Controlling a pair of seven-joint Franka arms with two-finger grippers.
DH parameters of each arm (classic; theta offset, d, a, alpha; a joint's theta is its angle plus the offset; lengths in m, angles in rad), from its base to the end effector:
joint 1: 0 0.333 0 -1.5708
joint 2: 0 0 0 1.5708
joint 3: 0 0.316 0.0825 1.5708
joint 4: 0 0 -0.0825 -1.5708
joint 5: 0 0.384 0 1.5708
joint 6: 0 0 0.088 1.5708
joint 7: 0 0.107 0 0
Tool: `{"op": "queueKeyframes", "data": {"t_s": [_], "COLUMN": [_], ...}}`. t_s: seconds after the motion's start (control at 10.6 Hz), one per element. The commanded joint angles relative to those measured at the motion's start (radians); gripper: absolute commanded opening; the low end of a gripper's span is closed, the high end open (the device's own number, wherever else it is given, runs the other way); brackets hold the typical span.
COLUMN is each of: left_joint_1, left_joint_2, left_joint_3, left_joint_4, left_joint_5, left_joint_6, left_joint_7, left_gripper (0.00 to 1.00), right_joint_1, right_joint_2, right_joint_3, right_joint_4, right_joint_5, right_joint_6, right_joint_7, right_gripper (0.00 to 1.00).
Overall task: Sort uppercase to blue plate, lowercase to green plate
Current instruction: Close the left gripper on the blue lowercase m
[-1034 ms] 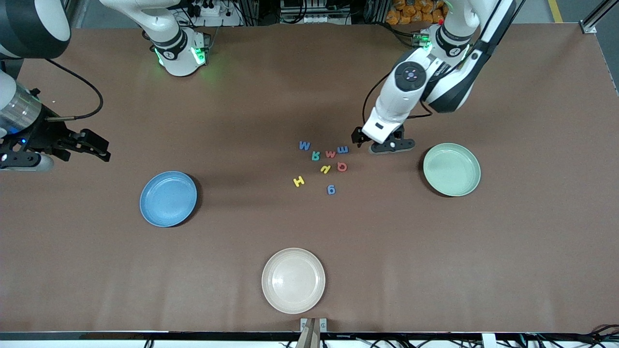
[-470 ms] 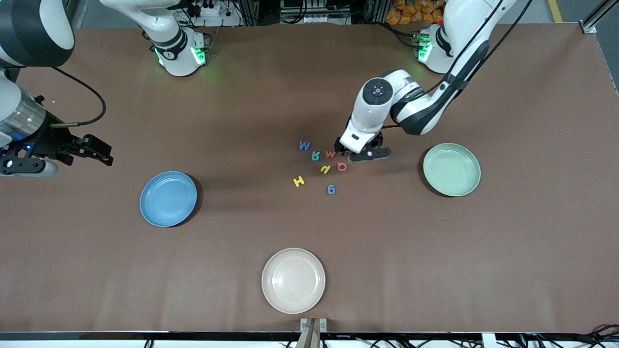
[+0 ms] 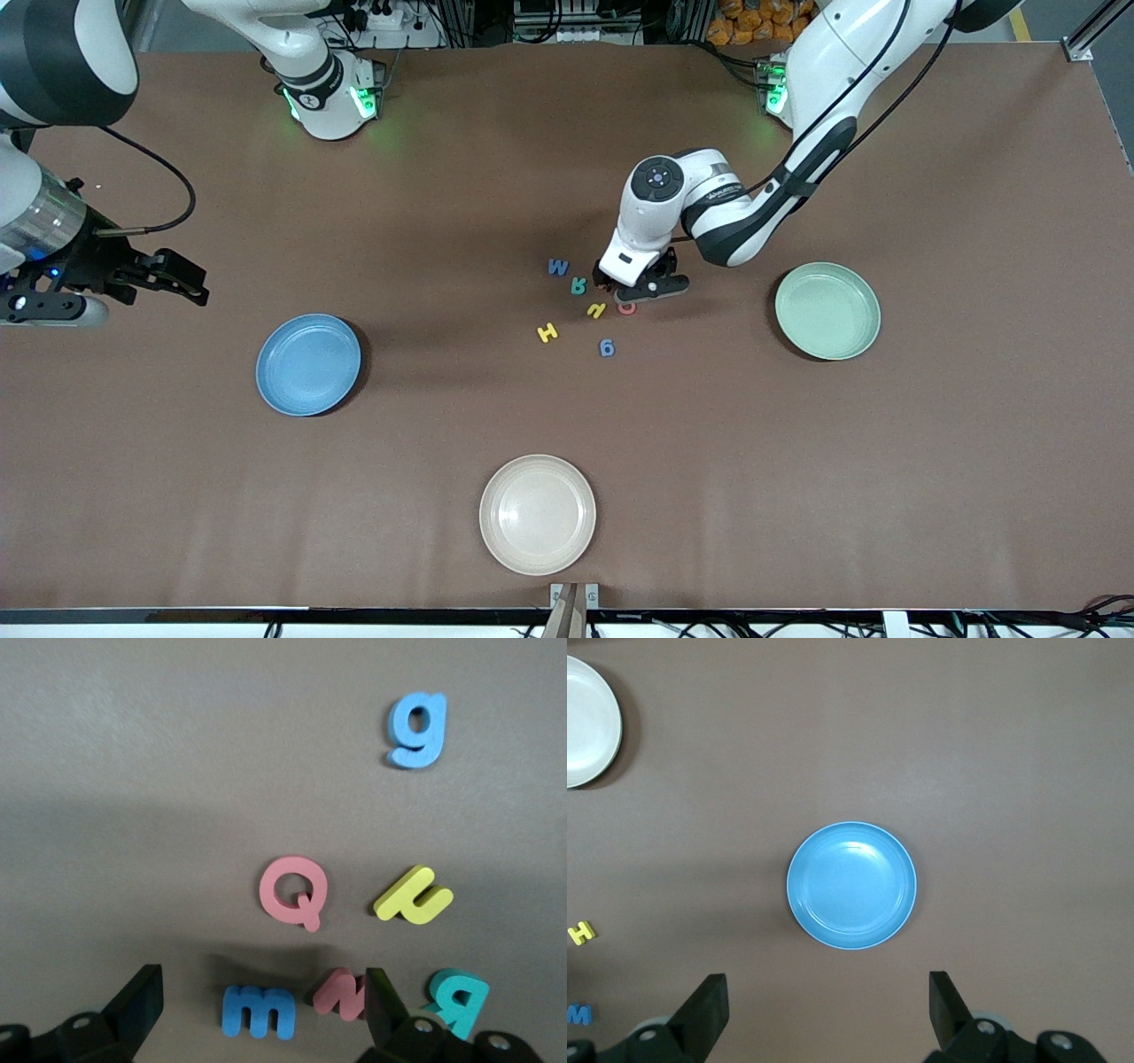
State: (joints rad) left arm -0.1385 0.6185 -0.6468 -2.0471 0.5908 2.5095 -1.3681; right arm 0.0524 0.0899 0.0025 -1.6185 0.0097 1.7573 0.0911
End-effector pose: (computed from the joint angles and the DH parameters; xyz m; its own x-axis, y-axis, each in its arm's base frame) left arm 0.4162 -0.4190 0.1894 0.9815 0.1916 0.0024 0.1914 -0.9808 0.0366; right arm 0.5944 0.0335 0.5668 0.9981 -0.0381 0.0478 -0.0374 -0.9992 -0.0142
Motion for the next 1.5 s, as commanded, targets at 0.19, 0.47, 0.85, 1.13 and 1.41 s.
{"op": "queueKeyframes", "data": {"t_s": [0.19,0.47,0.85,1.13,1.41], "left_joint_1": [-0.007,-0.004,0.008,0.022,0.02], "left_joint_2": [0.02,0.01,-0.022,-0.048,-0.042], "left_joint_3": [0.007,0.007,0.004,0.004,0.003], "left_joint_4": [0.005,-0.033,-0.074,-0.077,-0.077], "left_joint_5": [0.038,0.044,0.046,0.044,0.044], "left_joint_6": [0.006,0.006,0.002,-0.006,-0.012], "left_joint_7": [-0.031,-0.031,-0.017,-0.006,0.0], "left_gripper": [1.0,1.0,1.0,1.0,1.0], "right_joint_1": [0.0,0.0,0.001,0.004,0.018], "right_joint_2": [0.002,0.002,0.002,0.002,0.016], "right_joint_3": [0.001,0.001,0.002,0.004,0.014], "right_joint_4": [-0.003,-0.004,-0.003,-0.001,-0.006], "right_joint_5": [0.016,0.018,0.019,0.019,0.062], "right_joint_6": [0.008,0.008,0.008,0.008,0.022], "right_joint_7": [0.009,0.009,0.009,0.009,0.027], "right_gripper": [1.0,1.0,1.0,1.0,1.0]}}
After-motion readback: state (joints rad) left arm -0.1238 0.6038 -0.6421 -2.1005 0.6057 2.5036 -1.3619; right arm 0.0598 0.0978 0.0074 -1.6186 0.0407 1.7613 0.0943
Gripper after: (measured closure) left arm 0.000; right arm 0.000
